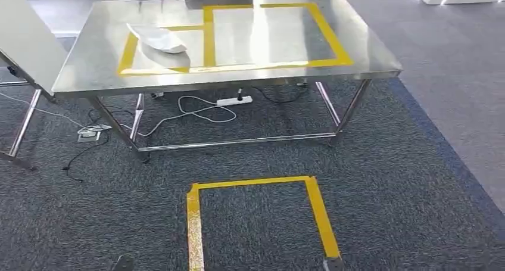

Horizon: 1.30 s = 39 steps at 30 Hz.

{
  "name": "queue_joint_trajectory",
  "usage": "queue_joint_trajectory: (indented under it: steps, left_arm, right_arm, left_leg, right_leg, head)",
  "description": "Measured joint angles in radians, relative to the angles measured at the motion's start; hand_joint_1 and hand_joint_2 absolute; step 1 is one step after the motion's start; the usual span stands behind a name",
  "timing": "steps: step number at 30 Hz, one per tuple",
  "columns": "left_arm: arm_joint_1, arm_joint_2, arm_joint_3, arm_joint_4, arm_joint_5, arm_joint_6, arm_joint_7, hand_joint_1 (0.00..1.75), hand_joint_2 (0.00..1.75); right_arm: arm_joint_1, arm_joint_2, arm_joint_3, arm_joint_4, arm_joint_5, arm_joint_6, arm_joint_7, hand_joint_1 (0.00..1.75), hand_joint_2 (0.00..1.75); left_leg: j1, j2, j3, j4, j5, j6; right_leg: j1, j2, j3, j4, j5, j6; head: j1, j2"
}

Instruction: Take the parts from the cabinet and place them on the table.

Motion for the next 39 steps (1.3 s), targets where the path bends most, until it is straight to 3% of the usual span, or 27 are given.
queue_joint_trajectory:
  steps: [1,3,4,5,6,9,10,11,12,14,15,17,19,20,21,24,25,26,27,29,30,31,32,34,35,36,39]
  left_arm:
    - [0.003,-0.003,-0.004,0.002,-0.012,-0.012,0.011,0.0,0.0]
    - [0.003,-0.011,-0.016,0.005,-0.026,-0.022,0.019,0.0,0.0]
    - [0.003,-0.014,-0.023,0.008,-0.037,-0.027,0.021,0.0,0.0]
    - [0.003,-0.017,-0.026,0.01,-0.052,-0.03,0.023,0.0,0.0]
    - [0.003,-0.019,-0.028,0.011,-0.064,-0.032,0.026,0.0,0.0]
    - [0.002,-0.02,-0.058,0.017,-0.102,-0.043,0.03,0.0,0.0]
    - [0.002,-0.02,-0.069,0.017,-0.111,-0.045,0.032,0.0,0.0]
    - [0.001,-0.02,-0.079,0.018,-0.122,-0.045,0.033,0.0,0.0]
    - [0.002,-0.02,-0.084,0.019,-0.128,-0.045,0.034,0.0,0.0]
    - [0.004,-0.019,-0.098,0.023,-0.138,-0.045,0.038,0.0,0.0]
    - [0.005,-0.019,-0.101,0.024,-0.139,-0.045,0.038,0.0,0.0]
    - [0.005,-0.019,-0.108,0.025,-0.139,-0.045,0.038,0.0,0.0]
    - [0.005,-0.018,-0.118,0.025,-0.139,-0.045,0.038,0.0,0.0]
    - [0.005,-0.017,-0.121,0.026,-0.139,-0.045,0.038,0.0,0.0]
    - [0.005,-0.017,-0.121,0.029,-0.144,-0.045,0.04,0.0,0.0]
    - [0.004,-0.018,-0.132,0.03,-0.176,-0.048,0.048,0.0,0.0]
    - [0.004,-0.02,-0.141,0.03,-0.192,-0.048,0.054,0.0,0.0]
    - [0.001,-0.018,-0.147,0.03,-0.197,-0.048,0.056,0.0,0.0]
    - [0.0,-0.02,-0.148,0.03,-0.198,-0.048,0.056,0.0,0.0]
    - [0.005,-0.02,-0.148,0.031,-0.198,-0.054,0.059,0.0,0.0]
    - [0.006,-0.019,-0.148,0.032,-0.198,-0.056,0.062,0.0,0.0]
    - [0.006,-0.019,-0.148,0.032,-0.198,-0.058,0.062,0.0,0.0]
    - [0.005,-0.019,-0.148,0.032,-0.198,-0.059,0.062,0.0,0.0]
    - [0.002,-0.019,-0.148,0.032,-0.198,-0.059,0.062,0.0,0.0]
    - [0.0,-0.019,-0.149,0.032,-0.199,-0.06,0.063,0.0,0.0]
    - [-0.001,-0.019,-0.15,0.032,-0.201,-0.06,0.065,0.0,0.0]
    - [-0.002,-0.019,-0.153,0.032,-0.209,-0.061,0.071,0.0,0.0]
  right_arm:
    - [0.001,0.0,-0.005,0.0,-0.001,0.0,0.0,0.0,0.0]
    - [0.003,0.0,-0.011,0.0,0.0,-0.001,0.001,0.0,0.0]
    - [0.001,0.0,-0.012,0.0,0.003,-0.001,0.003,0.0,0.0]
    - [-0.004,0.0,-0.013,0.0,0.004,0.0,0.005,0.0,0.0]
    - [-0.008,0.002,-0.013,0.0,0.005,0.001,0.005,0.0,0.0]
    - [-0.002,0.002,-0.013,0.0,0.006,0.001,0.006,0.0,0.0]
    - [0.0,0.002,-0.014,0.0,0.008,0.002,0.006,0.0,0.0]
    - [-0.001,0.002,-0.014,0.0,0.013,0.003,0.006,0.0,0.0]
    - [-0.005,0.002,-0.015,0.0,0.017,0.005,0.006,0.0,0.0]
    - [-0.007,0.002,-0.015,0.0,0.021,0.008,0.006,0.0,0.0]
    - [-0.006,0.002,-0.015,0.0,0.021,0.008,0.006,0.0,0.0]
    - [-0.002,0.002,-0.016,0.0,0.021,0.008,0.006,0.0,0.0]
    - [-0.004,0.003,-0.017,0.0,0.021,0.008,0.006,0.0,0.0]
    - [-0.004,0.003,-0.017,0.0,0.021,0.008,0.006,0.0,0.0]
    - [-0.009,0.003,-0.017,0.0,0.021,0.009,0.006,0.0,0.0]
    - [-0.004,0.003,-0.017,0.0,0.023,0.011,0.009,0.0,0.0]
    - [-0.002,0.003,-0.017,0.0,0.023,0.011,0.014,0.0,0.0]
    - [-0.001,0.003,-0.018,0.0,0.023,0.012,0.015,0.0,0.0]
    - [-0.003,0.003,-0.018,0.0,0.025,0.013,0.02,0.0,0.0]
    - [-0.009,0.003,-0.018,0.0,0.032,0.017,0.024,0.0,0.0]
    - [-0.008,0.003,-0.017,0.0,0.035,0.019,0.025,0.0,0.0]
    - [-0.006,0.003,-0.017,0.0,0.037,0.021,0.027,0.0,0.0]
    - [-0.002,0.003,-0.018,0.0,0.037,0.021,0.028,0.0,0.0]
    - [0.0,0.003,-0.018,0.0,0.037,0.021,0.029,0.0,0.0]
    - [-0.004,0.003,-0.018,0.0,0.038,0.021,0.028,0.0,0.0]
    - [-0.008,0.003,-0.018,0.0,0.039,0.023,0.027,0.0,0.0]
    - [-0.005,0.003,-0.017,0.0,0.04,0.026,0.024,0.0,0.0]
  left_leg:
    - [0.0,0.008,-0.003,0.003,0.0,0.0]
    - [0.0,0.024,-0.006,0.013,-0.002,-0.003]
    - [0.0,0.032,-0.007,0.019,-0.004,-0.005]
    - [-0.008,0.041,-0.009,0.024,-0.008,-0.012]
    - [-0.01,0.049,-0.011,0.029,-0.01,-0.016]
    - [-0.01,0.074,-0.01,0.029,-0.007,-0.026]
    - [-0.006,0.053,-0.015,0.039,-0.019,-0.036]
    - [-0.002,0.008,-0.023,0.066,-0.048,-0.045]
    - [0.003,-0.015,-0.046,0.128,-0.095,-0.051]
    - [0.01,-0.028,-0.106,0.288,-0.172,-0.058]
    - [0.011,-0.029,-0.124,0.335,-0.182,-0.059]
    - [0.015,-0.031,-0.098,0.286,-0.128,-0.059]
    - [0.019,-0.057,-0.023,0.12,-0.032,-0.054]
    - [0.024,-0.123,0.0,0.064,-0.022,-0.051]
    - [0.027,-0.156,-0.001,0.049,-0.021,-0.05]
    - [0.022,-0.119,-0.005,0.043,-0.028,-0.043]
    - [0.031,-0.101,-0.005,0.03,-0.02,-0.032]
    - [0.028,-0.086,-0.004,0.028,-0.016,-0.027]
    - [0.026,-0.072,-0.007,0.028,-0.015,-0.02]
    - [0.018,-0.029,-0.01,0.028,-0.015,-0.018]
    - [0.016,-0.011,-0.013,0.028,-0.014,-0.017]
    - [0.015,0.004,-0.014,0.028,-0.014,-0.017]
    - [0.014,0.016,-0.013,0.028,-0.014,-0.017]
    - [0.013,0.038,-0.012,0.029,-0.014,-0.017]
    - [0.012,0.051,-0.01,0.03,-0.015,-0.019]
    - [0.004,0.06,-0.01,0.032,-0.017,-0.023]
    - [0.001,0.083,-0.009,0.036,-0.014,-0.034]
  right_leg:
    - [0.0,0.0,0.013,-0.017,0.021,0.001]
    - [0.0,-0.014,0.102,-0.174,0.103,0.001]
    - [0.0,-0.043,0.154,-0.264,0.137,-0.002]
    - [0.011,-0.082,0.174,-0.308,0.115,-0.005]
    - [0.008,-0.061,0.168,-0.31,0.124,-0.02]
    - [0.008,-0.033,0.156,-0.309,0.132,-0.033]
    - [0.0,-0.027,0.169,-0.313,0.139,-0.041]
    - [-0.002,-0.018,0.163,-0.313,0.142,-0.045]
    - [-0.002,-0.008,0.159,-0.313,0.146,-0.05]
    - [-0.002,0.017,0.15,-0.311,0.152,-0.053]
    - [-0.002,0.03,0.147,-0.31,0.154,-0.052]
    - [-0.003,0.056,0.146,-0.307,0.156,-0.05]
    - [-0.004,0.085,0.146,-0.304,0.157,-0.046]
    - [-0.007,0.097,0.14,-0.303,0.159,-0.042]
    - [-0.002,0.109,0.132,-0.295,0.162,-0.033]
    - [-0.013,0.149,0.107,-0.302,0.179,-0.007]
    - [-0.011,0.155,0.093,-0.299,0.177,-0.002]
    - [-0.006,0.085,0.083,-0.278,0.16,0.0]
    - [-0.005,0.037,0.059,-0.226,0.123,0.003]
    - [-0.006,0.01,-0.014,-0.06,0.042,0.006]
    - [-0.006,0.008,-0.04,0.002,0.02,0.009]
    - [-0.006,0.006,-0.042,0.019,0.023,0.009]
    - [-0.006,0.003,-0.021,-0.004,0.043,0.009]
    - [-0.005,-0.012,0.07,-0.152,0.113,0.004]
    - [-0.004,-0.052,0.138,-0.266,0.149,-0.003]
    - [0.008,-0.1,0.154,-0.303,0.126,-0.008]
    - [0.007,-0.061,0.149,-0.299,0.139,-0.022]
  head:
    - [0.0,0.0]
    - [0.0,0.0]
    - [0.0,0.0]
    - [0.001,0.0]
    - [0.0,0.0]
    - [-0.001,0.0]
    - [0.0,0.0]
    - [-0.007,0.0]
    - [-0.006,0.0]
    - [-0.007,0.0]
    - [-0.006,0.0]
    - [-0.007,0.0]
    - [-0.006,0.0]
    - [-0.007,0.0]
    - [-0.006,0.0]
    - [-0.009,0.0]
    - [-0.01,0.0]
    - [-0.008,0.0]
    - [0.002,0.0]
    - [0.003,0.0]
    - [0.004,0.0]
    - [0.004,0.0]
    - [0.004,0.0]
    - [0.005,0.0]
    - [0.005,0.0]
    - [0.004,0.0]
    - [0.001,0.0]
